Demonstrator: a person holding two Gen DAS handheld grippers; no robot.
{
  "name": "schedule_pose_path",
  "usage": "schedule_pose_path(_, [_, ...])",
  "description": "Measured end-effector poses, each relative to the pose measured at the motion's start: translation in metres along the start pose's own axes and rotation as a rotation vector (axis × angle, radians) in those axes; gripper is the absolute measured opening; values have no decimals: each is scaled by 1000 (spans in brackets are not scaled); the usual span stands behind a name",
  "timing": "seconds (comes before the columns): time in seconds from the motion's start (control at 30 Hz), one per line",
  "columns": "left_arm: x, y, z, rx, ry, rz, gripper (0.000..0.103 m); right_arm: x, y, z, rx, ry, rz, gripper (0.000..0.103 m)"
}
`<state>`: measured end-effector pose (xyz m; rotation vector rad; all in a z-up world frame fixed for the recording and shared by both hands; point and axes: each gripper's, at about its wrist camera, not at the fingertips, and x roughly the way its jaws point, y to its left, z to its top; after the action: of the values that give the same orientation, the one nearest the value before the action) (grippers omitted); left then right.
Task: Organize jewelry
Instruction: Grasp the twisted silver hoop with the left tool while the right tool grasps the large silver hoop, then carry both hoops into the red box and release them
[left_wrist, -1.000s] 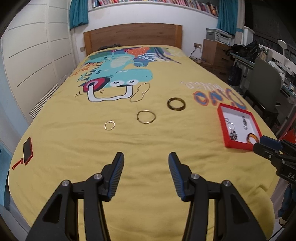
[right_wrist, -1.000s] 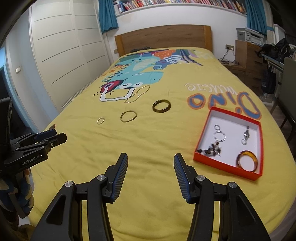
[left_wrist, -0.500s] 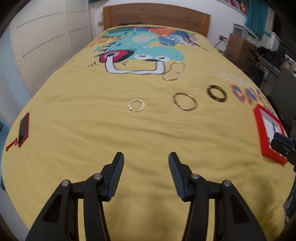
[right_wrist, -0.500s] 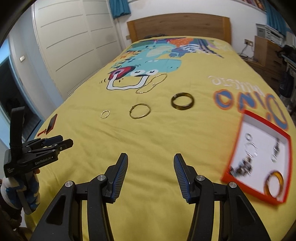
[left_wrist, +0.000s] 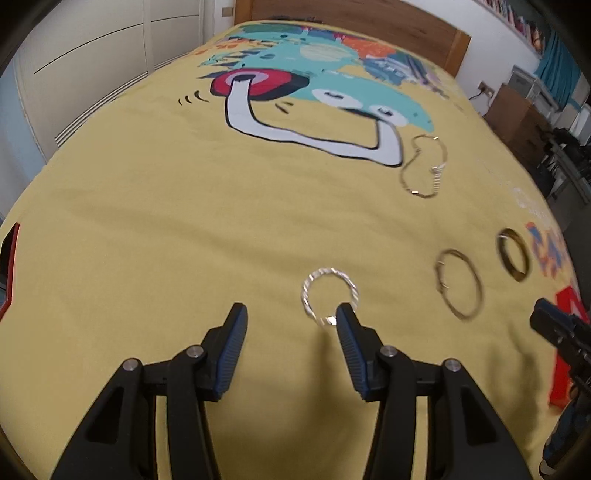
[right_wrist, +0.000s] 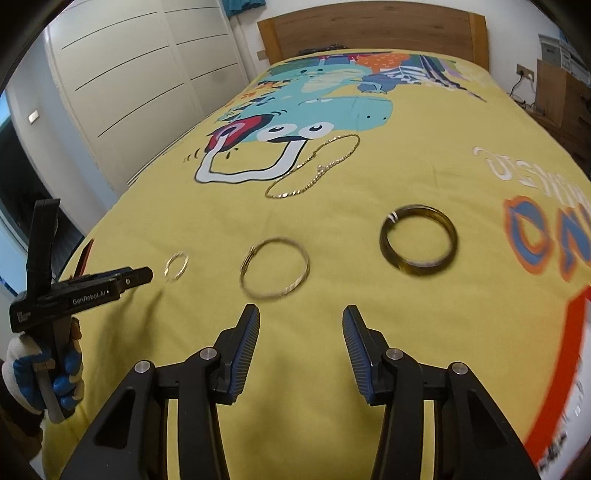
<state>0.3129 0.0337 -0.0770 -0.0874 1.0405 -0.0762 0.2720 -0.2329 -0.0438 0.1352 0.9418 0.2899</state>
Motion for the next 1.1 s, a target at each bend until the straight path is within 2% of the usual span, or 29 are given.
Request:
schedule_pose_path(0.17, [31,-2,8,23,42,20,47,40,-4,19,24,25,12,42])
schedule_pose_path(0.43, [48,-12,13,91,17,70,44,88,4,23,-3,75,-37,38])
schedule_pose_path(0.5, [51,-17,14,116,7,78,39,95,7,24,-13,72,-61,37])
schedule_pose_path(0.57, [51,-21,14,134,2,78,25,102,11,25,-34,67,-95,33])
schedule_pose_path(0.6, [51,-24,15,141,-2,79,20,103,14,26,-46,67,-112,27])
schedule_pose_path(0.63, [50,-26,14,150,-6,80,9,105,16,27,-63,66,-135,21])
schedule_pose_path(0.67, [49,-28,14,160,-8,82,6,106,19,28,-79,68,-153,18])
schedule_pose_path(0.73, [46,-30,10,169,-13,86,5,105,23,29,-100,74,-173,6])
schedule_pose_path(0.9, [25,-30,-7,158,-23,73,5,85,26,19,-101,65,-175,5])
schedule_pose_path(1.1, [-19,-37,-34,169,-62,48,5,24,36,-4,-114,-20,-168,5])
